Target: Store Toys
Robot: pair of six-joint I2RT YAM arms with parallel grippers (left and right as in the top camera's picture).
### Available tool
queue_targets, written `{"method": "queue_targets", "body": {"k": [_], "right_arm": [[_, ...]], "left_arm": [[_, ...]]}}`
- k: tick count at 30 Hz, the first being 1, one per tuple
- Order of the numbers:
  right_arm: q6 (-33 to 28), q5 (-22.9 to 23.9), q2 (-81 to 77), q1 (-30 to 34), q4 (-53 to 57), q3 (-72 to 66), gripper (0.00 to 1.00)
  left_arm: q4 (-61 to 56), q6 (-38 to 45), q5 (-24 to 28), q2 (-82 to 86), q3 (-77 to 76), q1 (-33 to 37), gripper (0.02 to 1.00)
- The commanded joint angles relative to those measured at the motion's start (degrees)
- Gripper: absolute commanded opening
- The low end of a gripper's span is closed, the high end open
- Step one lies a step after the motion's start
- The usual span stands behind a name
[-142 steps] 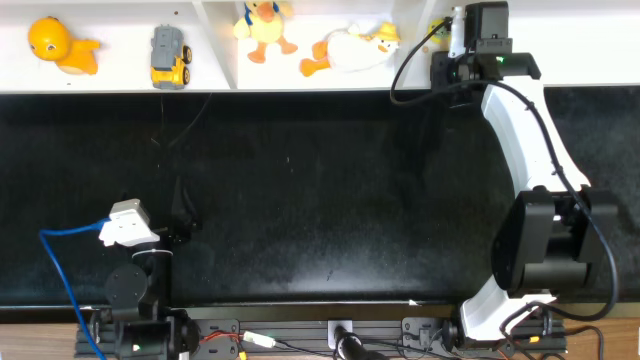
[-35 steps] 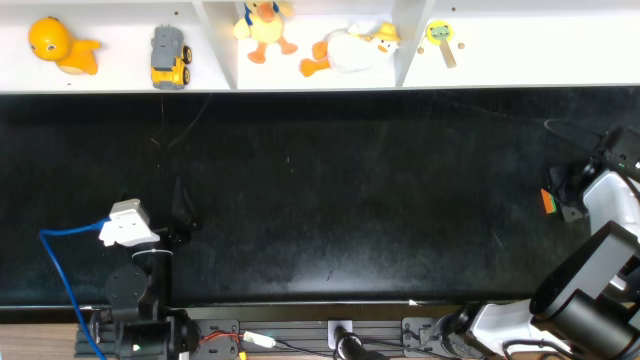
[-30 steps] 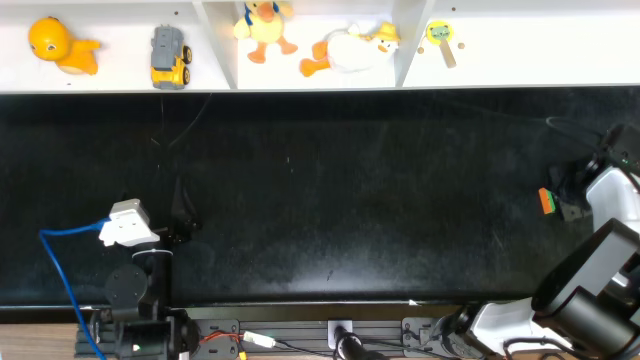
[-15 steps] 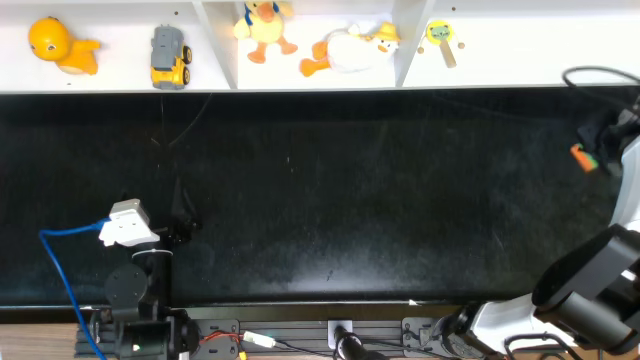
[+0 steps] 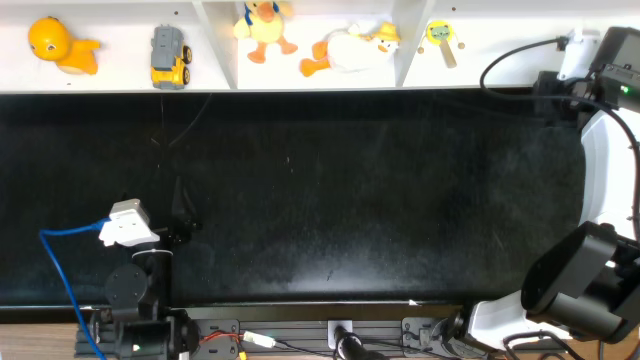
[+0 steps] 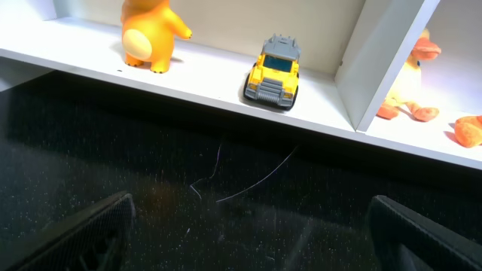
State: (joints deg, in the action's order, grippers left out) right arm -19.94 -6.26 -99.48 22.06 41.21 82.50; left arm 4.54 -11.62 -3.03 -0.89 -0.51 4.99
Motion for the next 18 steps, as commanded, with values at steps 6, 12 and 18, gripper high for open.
{"method": "queue_targets", "body": {"k": [6, 12, 18], "right_arm": [[-2.1, -5.4, 1.8, 3.7, -8.7, -1.2, 0.049], [-2.0, -6.6, 1.8, 6.5, -17.6, -7.6, 0.049], [-2.0, -12.0, 2.3, 6.6, -25.8, -11.8, 0.051]], "left_arm": [[0.2, 0.9, 0.6, 0.6, 0.0, 0.4, 0.998], [0.2, 0.9, 0.6, 0.6, 0.0, 0.4, 0.998], [0.2, 0.9, 0.6, 0.6, 0.0, 0.4, 0.998]]}}
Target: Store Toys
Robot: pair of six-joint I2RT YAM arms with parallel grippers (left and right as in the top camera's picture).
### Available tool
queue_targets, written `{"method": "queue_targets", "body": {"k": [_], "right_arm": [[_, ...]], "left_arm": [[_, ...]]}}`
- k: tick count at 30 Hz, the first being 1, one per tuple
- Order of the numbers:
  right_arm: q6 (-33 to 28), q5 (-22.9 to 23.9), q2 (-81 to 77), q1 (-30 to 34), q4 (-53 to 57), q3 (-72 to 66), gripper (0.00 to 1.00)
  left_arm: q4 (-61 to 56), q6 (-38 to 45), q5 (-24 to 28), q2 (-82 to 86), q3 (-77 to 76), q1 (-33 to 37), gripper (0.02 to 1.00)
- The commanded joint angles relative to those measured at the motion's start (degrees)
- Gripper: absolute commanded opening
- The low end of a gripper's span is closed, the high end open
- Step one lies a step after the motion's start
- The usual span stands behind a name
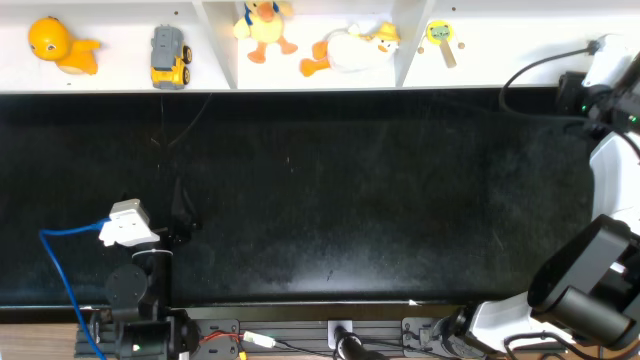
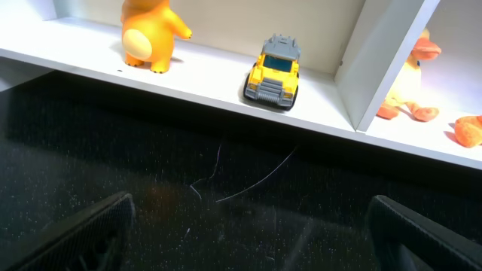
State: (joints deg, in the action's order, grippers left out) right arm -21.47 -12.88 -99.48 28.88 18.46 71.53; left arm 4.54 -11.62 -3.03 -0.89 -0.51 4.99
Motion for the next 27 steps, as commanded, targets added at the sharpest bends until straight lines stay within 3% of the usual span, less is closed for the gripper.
{"method": "queue_targets", "body": {"k": [1, 15, 25, 27], "right_arm": [[-0.4, -6.0, 2.6, -0.4, -4.3, -0.8, 0.049], [-1.1, -8.8, 4.3, -0.8, -21.6, -8.3, 0.051], [-4.2, -12.9, 1.4, 0.0, -47.6, -17.1, 0.049], [-0.9, -13.0, -1.3, 0.0, -52.7, -17.1, 0.051]], "left_arm": [[0.2, 0.9, 0.6, 0.6, 0.0, 0.4, 0.998], [0.2, 0.9, 0.6, 0.6, 0.0, 0.4, 0.998], [0.2, 0.9, 0.6, 0.6, 0.0, 0.4, 0.998], [0.2, 0.9, 0.6, 0.6, 0.0, 0.4, 0.998]]}}
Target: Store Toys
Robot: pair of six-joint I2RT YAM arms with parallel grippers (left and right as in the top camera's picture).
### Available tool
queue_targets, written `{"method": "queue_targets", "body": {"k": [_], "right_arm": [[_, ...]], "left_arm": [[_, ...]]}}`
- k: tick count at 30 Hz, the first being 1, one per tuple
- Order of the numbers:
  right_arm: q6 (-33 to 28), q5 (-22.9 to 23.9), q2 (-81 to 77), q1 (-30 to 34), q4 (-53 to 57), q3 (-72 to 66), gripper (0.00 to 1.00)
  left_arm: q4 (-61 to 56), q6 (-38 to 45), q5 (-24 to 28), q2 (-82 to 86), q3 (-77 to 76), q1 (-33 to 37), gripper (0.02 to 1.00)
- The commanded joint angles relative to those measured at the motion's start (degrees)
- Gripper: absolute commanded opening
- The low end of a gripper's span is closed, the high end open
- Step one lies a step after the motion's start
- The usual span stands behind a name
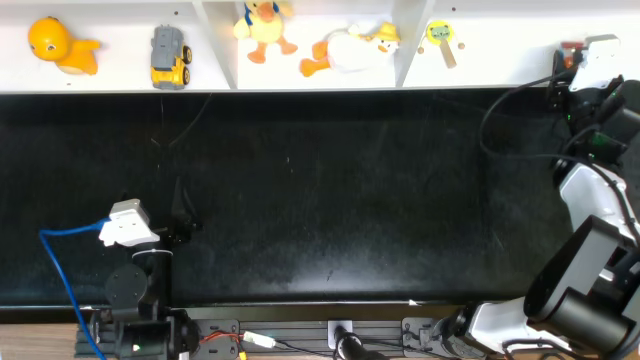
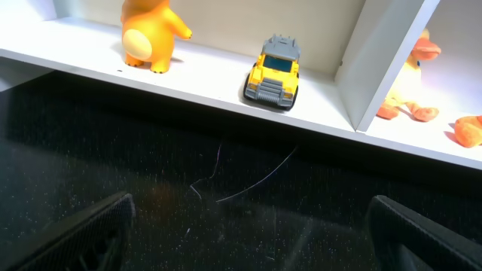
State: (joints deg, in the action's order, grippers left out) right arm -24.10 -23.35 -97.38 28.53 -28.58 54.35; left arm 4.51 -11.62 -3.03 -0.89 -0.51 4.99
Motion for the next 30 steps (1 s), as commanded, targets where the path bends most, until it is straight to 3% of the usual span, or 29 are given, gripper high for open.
{"method": "queue_targets", "body": {"k": [1, 4, 11, 20, 30], "right_arm": [[4.8, -2.5, -5.0, 0.5, -8.6, 0.1, 0.047], [11.1, -2.8, -9.7, 0.9, -16.5, 0.1, 0.045], [13.4, -11.4, -16.5, 1.1, -28.4, 0.3, 0.045], [15.1, -11.3, -17.4, 1.2, -28.0, 1.9, 0.047], [12.9, -9.6, -20.3, 2.0, -19.8, 8.4, 0.047]], "left_arm": [[0.2, 0.9, 0.6, 0.6, 0.0, 0.4, 0.998], [0.2, 0.9, 0.6, 0.6, 0.0, 0.4, 0.998], [0.2, 0.9, 0.6, 0.6, 0.0, 0.4, 0.998], [0.2, 0.9, 0.6, 0.6, 0.0, 0.4, 0.998], [0.2, 0.9, 0.6, 0.6, 0.0, 0.4, 0.998]]}}
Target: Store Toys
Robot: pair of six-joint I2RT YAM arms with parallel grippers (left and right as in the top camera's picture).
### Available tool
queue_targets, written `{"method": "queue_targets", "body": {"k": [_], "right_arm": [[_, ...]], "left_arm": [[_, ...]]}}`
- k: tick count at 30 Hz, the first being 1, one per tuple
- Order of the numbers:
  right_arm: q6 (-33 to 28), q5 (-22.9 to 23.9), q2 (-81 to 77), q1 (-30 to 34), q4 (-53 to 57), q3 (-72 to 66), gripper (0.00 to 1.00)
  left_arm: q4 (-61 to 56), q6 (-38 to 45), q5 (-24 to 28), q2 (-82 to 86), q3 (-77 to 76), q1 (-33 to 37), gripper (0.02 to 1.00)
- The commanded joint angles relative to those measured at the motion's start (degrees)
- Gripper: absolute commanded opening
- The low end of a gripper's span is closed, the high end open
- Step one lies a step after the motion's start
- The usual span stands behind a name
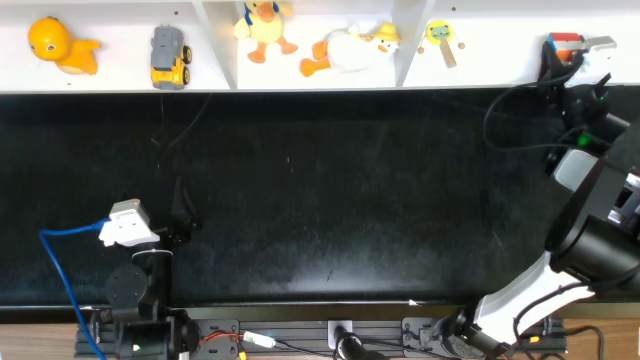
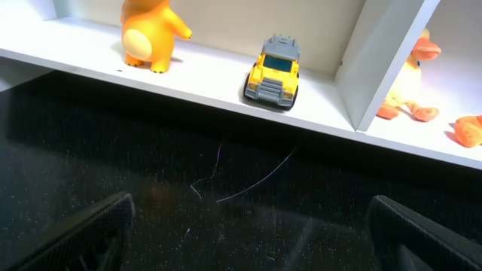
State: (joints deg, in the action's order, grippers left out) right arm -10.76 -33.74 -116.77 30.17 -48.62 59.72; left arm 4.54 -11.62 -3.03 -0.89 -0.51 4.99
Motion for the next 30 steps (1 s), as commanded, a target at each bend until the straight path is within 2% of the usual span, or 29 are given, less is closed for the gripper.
{"method": "queue_targets", "body": {"k": [1, 5, 15, 17, 21, 25, 30], "right_arm": [[-1.3, 1.1, -1.0, 0.3, 1.0, 3.5, 0.047], [-5.0, 2.3, -1.2, -0.1, 6.7, 5.0, 0.047], [-3.8, 2.1, -2.4, -0.2, 7.4, 5.0, 0.066], [-1.6, 2.2, -2.4, -0.2, 7.1, 5.0, 0.218], [1.0, 2.2, -2.4, -0.2, 7.1, 5.0, 0.334], [1.6, 2.2, -2.4, -0.2, 7.1, 5.0, 0.511], [2.5, 2.2, -2.4, -0.2, 7.2, 5.0, 0.627]], "left_arm": [[0.2, 0.9, 0.6, 0.6, 0.0, 0.4, 0.998], [0.2, 0.9, 0.6, 0.6, 0.0, 0.4, 0.996], [0.2, 0.9, 0.6, 0.6, 0.0, 0.4, 0.998], [0.2, 0.9, 0.6, 0.6, 0.0, 0.4, 0.998], [0.2, 0.9, 0.6, 0.6, 0.0, 0.4, 0.998], [0.2, 0.9, 0.6, 0.6, 0.0, 0.4, 0.998], [0.2, 0.9, 0.6, 0.6, 0.0, 0.4, 0.998]]}}
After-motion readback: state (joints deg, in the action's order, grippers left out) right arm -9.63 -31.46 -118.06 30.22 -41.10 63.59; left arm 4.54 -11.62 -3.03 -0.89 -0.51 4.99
